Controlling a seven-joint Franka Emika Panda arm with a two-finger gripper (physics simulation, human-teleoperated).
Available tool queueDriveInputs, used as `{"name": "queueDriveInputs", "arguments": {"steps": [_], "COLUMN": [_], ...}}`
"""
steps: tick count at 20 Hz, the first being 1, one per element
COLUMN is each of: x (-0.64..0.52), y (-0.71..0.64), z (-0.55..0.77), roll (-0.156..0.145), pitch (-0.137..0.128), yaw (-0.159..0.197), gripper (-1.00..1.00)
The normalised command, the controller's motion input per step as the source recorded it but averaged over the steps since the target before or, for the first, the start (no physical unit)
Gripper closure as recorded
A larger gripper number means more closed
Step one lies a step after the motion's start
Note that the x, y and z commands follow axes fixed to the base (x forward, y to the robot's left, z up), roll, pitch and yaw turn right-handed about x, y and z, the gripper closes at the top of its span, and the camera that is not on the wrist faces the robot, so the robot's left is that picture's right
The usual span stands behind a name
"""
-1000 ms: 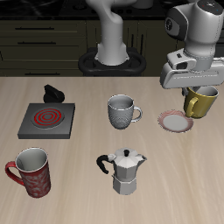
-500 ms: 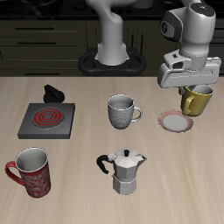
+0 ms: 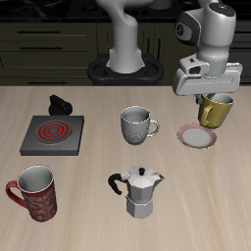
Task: Place the white and yellow mug on the plate
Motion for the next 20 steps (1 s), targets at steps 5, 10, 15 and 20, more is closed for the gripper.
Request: {"name": "queueDriveInputs", "arguments": {"steps": [5,10,15,20], "x": [-0.18,-0.14,-0.09,0.14], "y": [0.02,0.04,-0.01,-0.09], "z": [-0.13,-0.18,-0.2,-0.2], "roll": [0.0,-0.001,-0.009,-0.031], "pitch": [-0.002,-0.013,-0.013,0.005], "yaw": [-0.016,0.007,0.007,-0.014], "gripper": [1.0,1.0,1.0,1.0]}}
